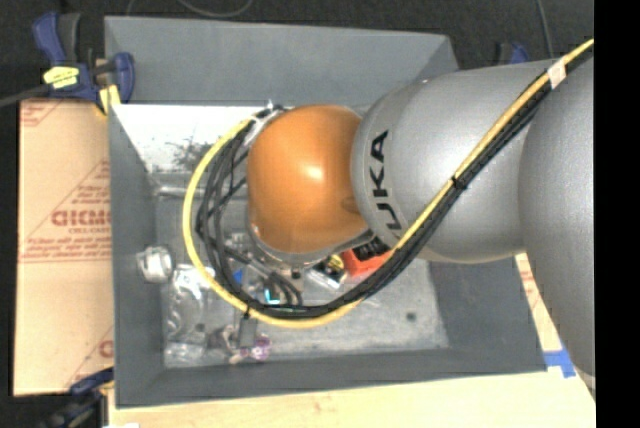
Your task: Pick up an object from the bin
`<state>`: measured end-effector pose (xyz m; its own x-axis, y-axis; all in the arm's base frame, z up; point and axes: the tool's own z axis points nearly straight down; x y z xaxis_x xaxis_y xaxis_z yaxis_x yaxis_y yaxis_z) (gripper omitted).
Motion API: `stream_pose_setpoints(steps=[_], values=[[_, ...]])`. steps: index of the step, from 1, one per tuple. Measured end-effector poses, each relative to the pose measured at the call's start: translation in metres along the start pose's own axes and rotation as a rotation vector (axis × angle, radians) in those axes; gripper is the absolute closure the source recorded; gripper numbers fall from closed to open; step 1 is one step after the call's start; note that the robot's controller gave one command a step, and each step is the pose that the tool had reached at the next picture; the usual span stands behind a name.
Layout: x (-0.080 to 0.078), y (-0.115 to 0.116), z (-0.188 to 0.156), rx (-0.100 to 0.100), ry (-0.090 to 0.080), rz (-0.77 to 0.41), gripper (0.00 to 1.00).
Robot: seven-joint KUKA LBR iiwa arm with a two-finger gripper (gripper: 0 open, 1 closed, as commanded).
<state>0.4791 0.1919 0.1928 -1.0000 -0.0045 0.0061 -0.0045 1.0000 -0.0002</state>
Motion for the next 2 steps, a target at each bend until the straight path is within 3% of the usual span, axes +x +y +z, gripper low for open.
stream_pose_setpoints(steps=[1,2], values=[[0.000,-0.017,0.121,-0.006,-0.031,-0.089,0.00],[0.004,-0.012,0.092,0.002,-0.010,-0.473,0.00]])
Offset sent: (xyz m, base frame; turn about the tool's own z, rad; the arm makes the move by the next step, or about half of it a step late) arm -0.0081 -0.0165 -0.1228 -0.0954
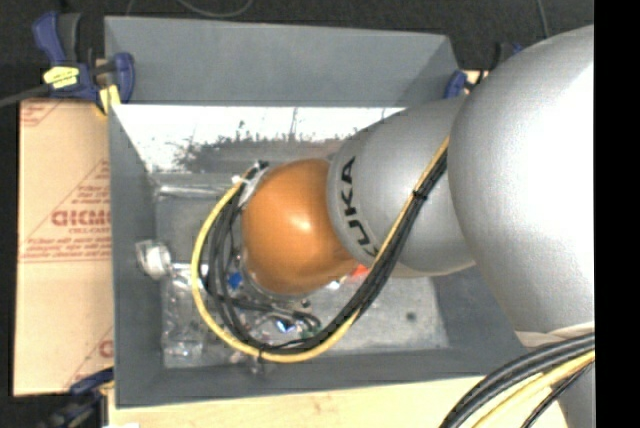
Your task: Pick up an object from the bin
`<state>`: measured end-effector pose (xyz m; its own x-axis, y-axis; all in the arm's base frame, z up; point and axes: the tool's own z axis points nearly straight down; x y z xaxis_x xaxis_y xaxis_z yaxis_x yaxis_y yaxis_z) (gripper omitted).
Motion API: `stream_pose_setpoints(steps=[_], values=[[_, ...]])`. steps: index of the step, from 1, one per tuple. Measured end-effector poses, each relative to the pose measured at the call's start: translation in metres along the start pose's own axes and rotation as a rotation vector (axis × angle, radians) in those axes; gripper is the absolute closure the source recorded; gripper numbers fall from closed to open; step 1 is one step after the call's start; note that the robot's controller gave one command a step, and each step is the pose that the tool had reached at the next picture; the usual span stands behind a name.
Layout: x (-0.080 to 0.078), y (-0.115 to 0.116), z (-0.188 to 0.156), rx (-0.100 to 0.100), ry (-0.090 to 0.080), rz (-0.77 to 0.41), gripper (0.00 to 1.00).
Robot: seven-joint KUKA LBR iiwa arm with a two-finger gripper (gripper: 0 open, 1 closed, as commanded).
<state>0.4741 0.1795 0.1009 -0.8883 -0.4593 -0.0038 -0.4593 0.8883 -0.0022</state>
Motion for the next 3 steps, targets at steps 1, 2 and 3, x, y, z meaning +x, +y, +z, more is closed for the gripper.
stream_pose_setpoints(steps=[1,2,3], values=[[-0.006,0.012,-0.001,0.005,0.013,-0.409,0.00],[-0.012,0.015,0.025,0.005,-0.007,-0.950,0.00],[-0.012,0.013,0.023,0.006,-0.007,-0.943,0.00]])
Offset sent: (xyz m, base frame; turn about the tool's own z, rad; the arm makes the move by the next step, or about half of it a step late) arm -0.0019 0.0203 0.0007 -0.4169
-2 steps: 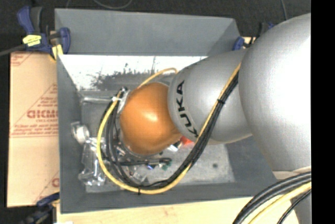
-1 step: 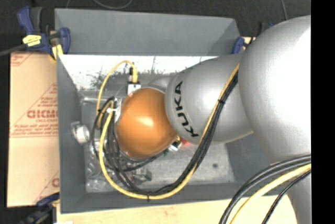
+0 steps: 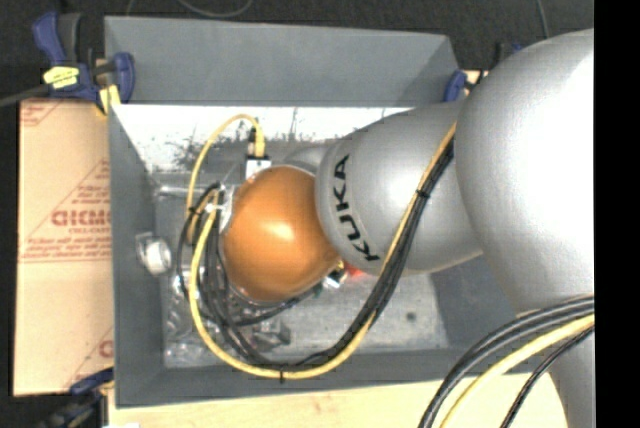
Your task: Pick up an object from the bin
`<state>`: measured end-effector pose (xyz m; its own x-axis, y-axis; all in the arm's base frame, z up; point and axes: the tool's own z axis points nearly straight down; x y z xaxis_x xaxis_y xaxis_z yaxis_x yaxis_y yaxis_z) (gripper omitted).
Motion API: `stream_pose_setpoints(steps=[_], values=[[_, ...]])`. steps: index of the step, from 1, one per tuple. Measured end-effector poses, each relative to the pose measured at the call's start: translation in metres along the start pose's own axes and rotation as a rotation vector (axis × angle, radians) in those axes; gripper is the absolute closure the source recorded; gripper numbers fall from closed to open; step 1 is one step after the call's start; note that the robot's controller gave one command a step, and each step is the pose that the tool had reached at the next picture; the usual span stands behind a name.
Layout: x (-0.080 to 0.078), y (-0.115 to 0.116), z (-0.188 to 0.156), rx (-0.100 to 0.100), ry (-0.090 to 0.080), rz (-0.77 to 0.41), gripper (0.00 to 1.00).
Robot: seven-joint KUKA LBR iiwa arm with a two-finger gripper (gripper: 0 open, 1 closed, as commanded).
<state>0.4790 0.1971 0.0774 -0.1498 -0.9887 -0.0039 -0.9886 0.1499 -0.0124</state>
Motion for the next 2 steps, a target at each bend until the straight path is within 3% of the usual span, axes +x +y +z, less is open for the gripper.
stream_pose_setpoints(steps=[1,2], values=[[0.001,0.000,0.001,0.000,0.000,0.001,1.00],[0.000,-0.003,-0.089,-0.004,-0.001,0.005,1.00]])
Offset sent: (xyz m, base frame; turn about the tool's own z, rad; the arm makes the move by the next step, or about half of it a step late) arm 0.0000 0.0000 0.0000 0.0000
